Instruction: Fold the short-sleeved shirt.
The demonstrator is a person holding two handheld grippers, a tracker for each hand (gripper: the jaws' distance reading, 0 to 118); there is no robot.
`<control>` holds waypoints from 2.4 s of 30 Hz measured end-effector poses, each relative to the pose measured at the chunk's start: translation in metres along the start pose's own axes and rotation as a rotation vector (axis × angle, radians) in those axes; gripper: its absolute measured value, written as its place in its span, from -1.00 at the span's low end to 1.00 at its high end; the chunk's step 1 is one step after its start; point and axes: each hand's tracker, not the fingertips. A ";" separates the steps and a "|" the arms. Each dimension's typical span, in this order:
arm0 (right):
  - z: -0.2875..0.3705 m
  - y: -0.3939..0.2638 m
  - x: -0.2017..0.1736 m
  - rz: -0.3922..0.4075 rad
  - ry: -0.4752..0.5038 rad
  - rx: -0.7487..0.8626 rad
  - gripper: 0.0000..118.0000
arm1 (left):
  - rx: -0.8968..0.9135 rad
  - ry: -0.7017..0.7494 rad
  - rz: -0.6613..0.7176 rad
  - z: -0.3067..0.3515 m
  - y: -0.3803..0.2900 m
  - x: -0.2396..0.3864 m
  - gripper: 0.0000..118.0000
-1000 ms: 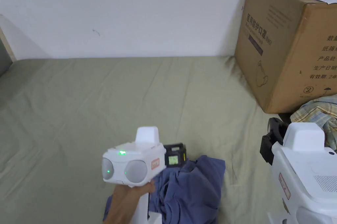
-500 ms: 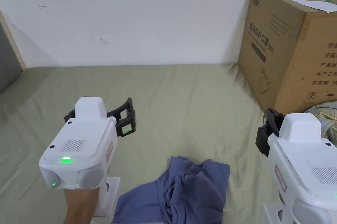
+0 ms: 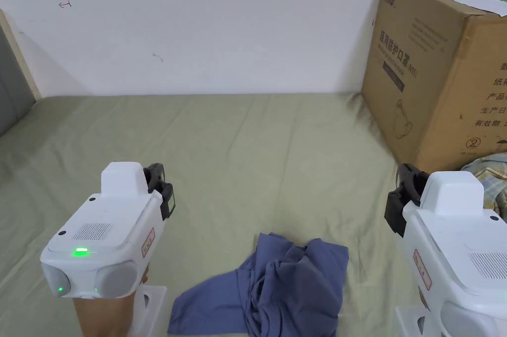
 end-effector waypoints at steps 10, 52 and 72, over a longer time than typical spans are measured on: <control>-0.014 -0.016 0.002 -0.003 0.002 -0.050 -0.99 | -0.520 -0.032 0.102 -0.051 -0.098 -0.009 -1.00; -0.252 -0.183 0.024 -0.044 0.056 -0.801 0.64 | -0.689 -0.087 0.177 -0.056 -0.153 0.016 -0.94; -0.240 -0.192 0.025 -0.048 0.088 -0.787 -0.95 | -0.677 -0.120 0.221 -0.055 -0.156 0.009 -0.94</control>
